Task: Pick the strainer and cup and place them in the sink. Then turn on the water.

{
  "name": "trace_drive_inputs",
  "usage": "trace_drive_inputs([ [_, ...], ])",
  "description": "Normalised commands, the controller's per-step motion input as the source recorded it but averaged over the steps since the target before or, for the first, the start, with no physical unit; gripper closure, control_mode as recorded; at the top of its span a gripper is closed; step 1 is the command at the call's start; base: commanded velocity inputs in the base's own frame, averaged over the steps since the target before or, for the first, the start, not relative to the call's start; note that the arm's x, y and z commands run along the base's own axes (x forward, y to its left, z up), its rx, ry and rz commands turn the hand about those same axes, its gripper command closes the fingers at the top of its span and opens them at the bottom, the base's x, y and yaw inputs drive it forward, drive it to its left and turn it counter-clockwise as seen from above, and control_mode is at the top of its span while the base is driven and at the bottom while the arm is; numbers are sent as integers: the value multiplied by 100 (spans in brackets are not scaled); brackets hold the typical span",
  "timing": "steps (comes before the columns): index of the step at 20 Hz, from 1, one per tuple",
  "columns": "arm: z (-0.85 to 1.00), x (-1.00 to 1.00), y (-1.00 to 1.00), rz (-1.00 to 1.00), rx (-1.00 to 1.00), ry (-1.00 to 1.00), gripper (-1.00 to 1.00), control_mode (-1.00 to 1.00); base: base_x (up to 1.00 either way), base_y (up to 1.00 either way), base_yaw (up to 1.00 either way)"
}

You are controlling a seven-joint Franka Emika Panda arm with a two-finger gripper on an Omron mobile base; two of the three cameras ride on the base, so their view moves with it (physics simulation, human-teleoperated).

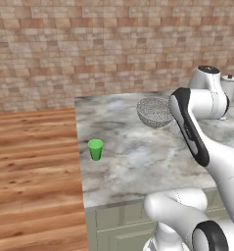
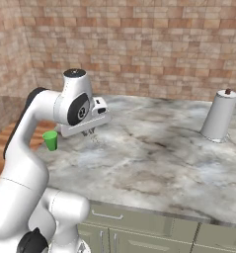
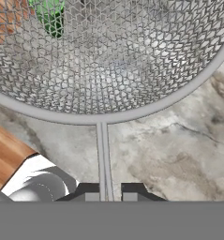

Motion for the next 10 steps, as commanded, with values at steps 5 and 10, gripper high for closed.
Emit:
trace_drive_inputs([
  [5,0,0,0,0,0,0,100,-100,0,0,0],
  [10,0,-67,-3,0,2,-7,100,-100,0,0,0],
])
